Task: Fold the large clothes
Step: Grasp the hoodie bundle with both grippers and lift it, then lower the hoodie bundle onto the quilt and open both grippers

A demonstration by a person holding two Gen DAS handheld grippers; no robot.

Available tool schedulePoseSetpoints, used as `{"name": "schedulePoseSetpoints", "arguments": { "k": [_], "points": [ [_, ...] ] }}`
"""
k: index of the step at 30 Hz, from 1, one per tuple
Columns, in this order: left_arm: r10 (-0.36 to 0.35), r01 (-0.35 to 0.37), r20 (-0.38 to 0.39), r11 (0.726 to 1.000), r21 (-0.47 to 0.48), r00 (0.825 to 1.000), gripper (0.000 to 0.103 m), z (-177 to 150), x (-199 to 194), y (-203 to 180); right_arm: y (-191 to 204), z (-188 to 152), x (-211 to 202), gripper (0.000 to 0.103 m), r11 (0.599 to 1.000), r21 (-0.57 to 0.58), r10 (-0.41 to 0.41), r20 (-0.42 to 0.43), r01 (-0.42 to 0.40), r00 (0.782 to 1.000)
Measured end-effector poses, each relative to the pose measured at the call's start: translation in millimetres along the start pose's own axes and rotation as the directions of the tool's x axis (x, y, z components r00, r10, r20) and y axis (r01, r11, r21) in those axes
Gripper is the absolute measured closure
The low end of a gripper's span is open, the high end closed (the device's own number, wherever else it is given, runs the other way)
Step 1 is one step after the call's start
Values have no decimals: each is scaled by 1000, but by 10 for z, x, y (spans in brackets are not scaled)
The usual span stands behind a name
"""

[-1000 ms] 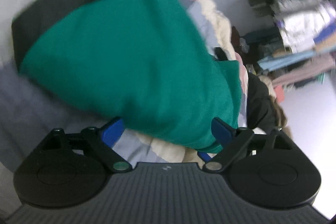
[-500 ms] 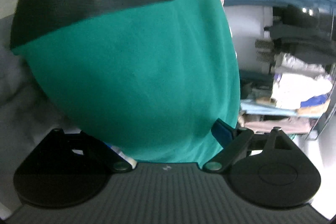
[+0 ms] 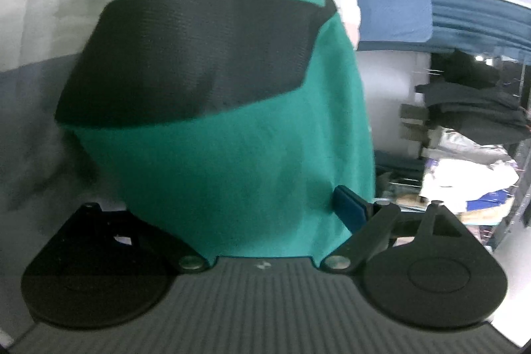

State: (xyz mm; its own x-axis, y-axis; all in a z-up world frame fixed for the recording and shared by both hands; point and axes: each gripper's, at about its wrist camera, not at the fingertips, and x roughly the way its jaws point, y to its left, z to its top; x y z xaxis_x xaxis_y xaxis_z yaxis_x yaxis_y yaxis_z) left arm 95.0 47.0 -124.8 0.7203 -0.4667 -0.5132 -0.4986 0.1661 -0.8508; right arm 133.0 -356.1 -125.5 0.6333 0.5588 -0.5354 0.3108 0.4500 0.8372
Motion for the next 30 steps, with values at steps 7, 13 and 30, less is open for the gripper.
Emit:
{"name": "schedulePoseSetpoints", "arguments": {
  "k": [7,13,30],
  "points": [
    [35,-36,9,991,128,999,54,-25,-116,-87,102,-38,-48,47,993,-117,-26,26,29,999],
    [30,-40,42,965,260,999,77,-177,-319,-257,333,-121,-231,81,963,-256,-62,94,84,994],
    [24,-40,48,936,349,999,78,-586,-1125,-398,571,-483,-1053,83,941,-334,-11,107,46,994]
  ]
}}
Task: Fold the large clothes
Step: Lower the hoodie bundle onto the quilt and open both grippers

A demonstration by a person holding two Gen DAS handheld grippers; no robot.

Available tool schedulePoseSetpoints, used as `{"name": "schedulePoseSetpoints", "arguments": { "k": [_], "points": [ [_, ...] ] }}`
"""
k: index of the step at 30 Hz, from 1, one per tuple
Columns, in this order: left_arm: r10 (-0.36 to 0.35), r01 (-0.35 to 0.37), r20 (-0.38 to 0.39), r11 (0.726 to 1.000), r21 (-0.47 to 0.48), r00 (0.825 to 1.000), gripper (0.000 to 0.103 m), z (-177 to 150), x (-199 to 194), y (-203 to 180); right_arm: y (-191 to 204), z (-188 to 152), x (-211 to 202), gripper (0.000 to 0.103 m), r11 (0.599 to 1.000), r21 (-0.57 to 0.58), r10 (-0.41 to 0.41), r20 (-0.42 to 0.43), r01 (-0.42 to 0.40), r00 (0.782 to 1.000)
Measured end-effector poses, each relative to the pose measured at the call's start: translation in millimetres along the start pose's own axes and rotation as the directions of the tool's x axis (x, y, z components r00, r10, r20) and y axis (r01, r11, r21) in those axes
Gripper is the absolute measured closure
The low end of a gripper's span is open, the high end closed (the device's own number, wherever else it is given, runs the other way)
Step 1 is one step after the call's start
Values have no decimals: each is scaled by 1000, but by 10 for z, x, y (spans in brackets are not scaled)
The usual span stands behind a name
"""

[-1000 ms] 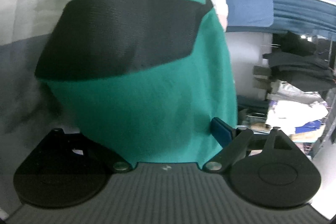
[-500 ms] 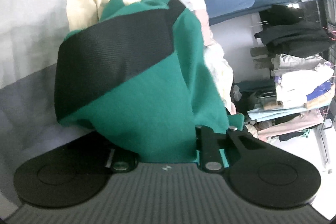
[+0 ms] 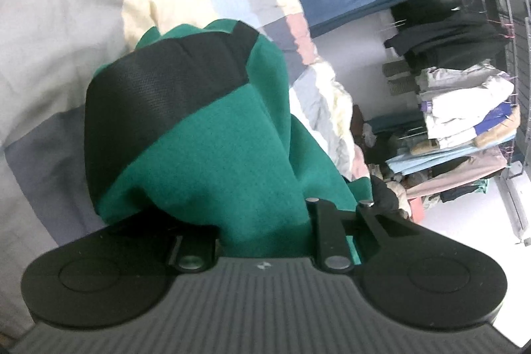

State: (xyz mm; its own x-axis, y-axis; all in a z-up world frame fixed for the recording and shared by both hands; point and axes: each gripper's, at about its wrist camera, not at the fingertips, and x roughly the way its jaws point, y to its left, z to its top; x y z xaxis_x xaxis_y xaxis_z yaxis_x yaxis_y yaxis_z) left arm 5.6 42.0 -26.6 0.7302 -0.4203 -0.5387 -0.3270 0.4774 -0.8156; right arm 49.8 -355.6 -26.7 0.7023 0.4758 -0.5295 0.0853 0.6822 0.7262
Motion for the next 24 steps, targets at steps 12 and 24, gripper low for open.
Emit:
{"name": "schedulePoseSetpoints", "arguments": {
  "k": [12,24],
  "points": [
    [-72,73,-39,997,24,997,36,140,-50,-80,119,53,-47,46,995,28,97,-12,-97,995],
    [-89,60,76,945,321,993,34,653,162,-771,522,587,234,46,975,-155,172,94,-157,981]
  ]
}}
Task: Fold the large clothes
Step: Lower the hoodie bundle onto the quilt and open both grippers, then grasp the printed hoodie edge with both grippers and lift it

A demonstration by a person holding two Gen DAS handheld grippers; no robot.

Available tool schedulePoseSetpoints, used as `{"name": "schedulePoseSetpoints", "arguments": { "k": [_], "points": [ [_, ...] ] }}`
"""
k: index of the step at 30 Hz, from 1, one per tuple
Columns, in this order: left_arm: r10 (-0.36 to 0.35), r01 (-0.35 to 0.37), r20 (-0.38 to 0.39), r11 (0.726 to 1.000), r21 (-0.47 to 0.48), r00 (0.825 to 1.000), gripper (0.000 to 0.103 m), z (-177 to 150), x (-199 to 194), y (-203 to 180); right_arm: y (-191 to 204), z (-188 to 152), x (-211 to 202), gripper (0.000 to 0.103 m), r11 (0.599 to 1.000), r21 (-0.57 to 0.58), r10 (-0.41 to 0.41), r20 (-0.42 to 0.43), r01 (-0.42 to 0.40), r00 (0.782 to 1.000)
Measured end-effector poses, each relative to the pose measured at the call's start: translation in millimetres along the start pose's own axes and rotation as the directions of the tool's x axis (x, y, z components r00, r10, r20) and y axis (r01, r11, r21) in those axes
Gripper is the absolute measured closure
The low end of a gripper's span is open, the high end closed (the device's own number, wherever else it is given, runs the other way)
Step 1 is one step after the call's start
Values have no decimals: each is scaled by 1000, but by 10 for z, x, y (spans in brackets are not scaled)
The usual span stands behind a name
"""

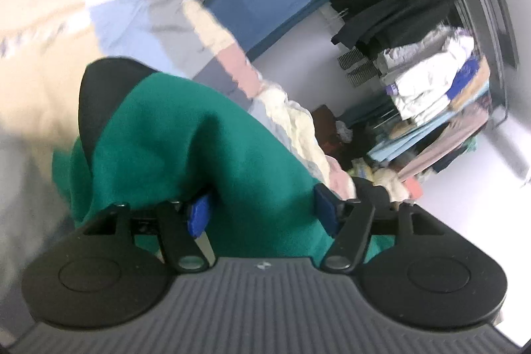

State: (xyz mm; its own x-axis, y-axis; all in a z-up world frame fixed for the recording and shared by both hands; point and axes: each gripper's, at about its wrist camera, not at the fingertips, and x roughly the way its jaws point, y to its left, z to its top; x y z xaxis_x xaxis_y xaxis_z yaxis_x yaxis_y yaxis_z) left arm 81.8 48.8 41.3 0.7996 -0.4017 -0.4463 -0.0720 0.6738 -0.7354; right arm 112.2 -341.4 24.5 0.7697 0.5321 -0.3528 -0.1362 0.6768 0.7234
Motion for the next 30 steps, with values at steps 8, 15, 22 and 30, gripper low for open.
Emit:
{"name": "schedulePoseSetpoints", "arguments": {
  "k": [8,15,22,30],
  "points": [
    [66,-74,75,991,112,995,33,389,625,64,-75,287,629,46,989,-142,-44,6,45,999],
    [188,-204,93,955,213,978,29,578,1347,237,-379,319,1236,47,980,-185,-70,9,71,997],
    [253,-255,40,926,278,966,29,564,2005,540,-817,173,1853,48,969,-204,-153,-54,139,987],
    [266,-266,41,920,288,963,27,562,2260,613,-894,151,2146,48,943,-296,-178,-66,151,982]
  ]
}}
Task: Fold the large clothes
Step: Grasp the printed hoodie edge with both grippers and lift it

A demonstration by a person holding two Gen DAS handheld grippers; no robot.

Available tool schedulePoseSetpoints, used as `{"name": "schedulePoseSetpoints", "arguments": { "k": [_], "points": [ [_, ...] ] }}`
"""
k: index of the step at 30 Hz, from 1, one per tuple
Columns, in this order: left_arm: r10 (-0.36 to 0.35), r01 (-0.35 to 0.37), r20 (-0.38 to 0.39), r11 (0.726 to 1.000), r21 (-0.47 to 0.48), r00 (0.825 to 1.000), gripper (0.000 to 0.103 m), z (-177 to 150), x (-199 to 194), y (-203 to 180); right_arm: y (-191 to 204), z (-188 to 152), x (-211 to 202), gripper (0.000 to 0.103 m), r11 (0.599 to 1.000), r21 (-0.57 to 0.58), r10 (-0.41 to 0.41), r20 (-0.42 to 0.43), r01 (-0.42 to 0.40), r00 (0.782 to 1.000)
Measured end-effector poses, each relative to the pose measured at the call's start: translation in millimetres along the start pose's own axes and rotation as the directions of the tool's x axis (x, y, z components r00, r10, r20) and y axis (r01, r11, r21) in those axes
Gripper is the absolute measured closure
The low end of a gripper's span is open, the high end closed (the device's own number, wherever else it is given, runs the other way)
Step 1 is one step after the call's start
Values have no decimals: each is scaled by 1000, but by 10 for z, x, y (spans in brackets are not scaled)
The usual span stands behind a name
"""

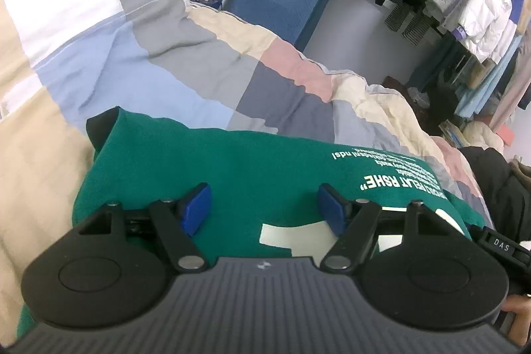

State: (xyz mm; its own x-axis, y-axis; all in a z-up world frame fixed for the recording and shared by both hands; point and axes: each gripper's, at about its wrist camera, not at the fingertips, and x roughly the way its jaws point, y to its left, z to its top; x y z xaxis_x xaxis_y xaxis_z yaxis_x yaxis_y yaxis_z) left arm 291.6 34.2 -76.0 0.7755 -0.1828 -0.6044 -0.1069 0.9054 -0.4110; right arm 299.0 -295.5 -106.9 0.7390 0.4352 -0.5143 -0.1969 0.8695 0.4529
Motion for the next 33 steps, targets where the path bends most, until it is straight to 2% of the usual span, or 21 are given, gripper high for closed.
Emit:
{"name": "schedulePoseSetpoints", "arguments": {
  "k": [9,15,19,22,24,26,30,33],
  "points": [
    [-15,14,24,1000,7,1000,27,-11,-135,-26,31,-19,-46,48,1000,-12,-17,24,17,1000],
    [-73,76,60,996,-46,996,25,-3,-618,-9,110,51,-344,47,999,27,-30,73,28,997],
    [-116,121,51,988,-92,992,20,-126,-1014,-30,142,75,-655,44,995,100,-30,101,20,994],
    [-137,135,-1,974,-180,991,19,-264,-1267,-1,140,58,-899,44,984,181,-25,86,9,996],
    [-169,152,-48,957,-246,984,19,-357,-1381,40,121,25,-1064,36,970,244,-19,72,1,997],
    [-187,163,-55,943,-289,981,19,-437,-1469,86,95,-37,-1224,20,951,308,-8,59,-10,998],
    [-198,143,-100,907,-395,975,18,-562,-1374,233,14,-210,-1297,18,909,417,9,-18,0,1000],
    [-145,77,-139,910,-407,980,18,-658,-1209,338,-105,-345,-1148,19,875,484,13,-86,31,996]
  ]
}}
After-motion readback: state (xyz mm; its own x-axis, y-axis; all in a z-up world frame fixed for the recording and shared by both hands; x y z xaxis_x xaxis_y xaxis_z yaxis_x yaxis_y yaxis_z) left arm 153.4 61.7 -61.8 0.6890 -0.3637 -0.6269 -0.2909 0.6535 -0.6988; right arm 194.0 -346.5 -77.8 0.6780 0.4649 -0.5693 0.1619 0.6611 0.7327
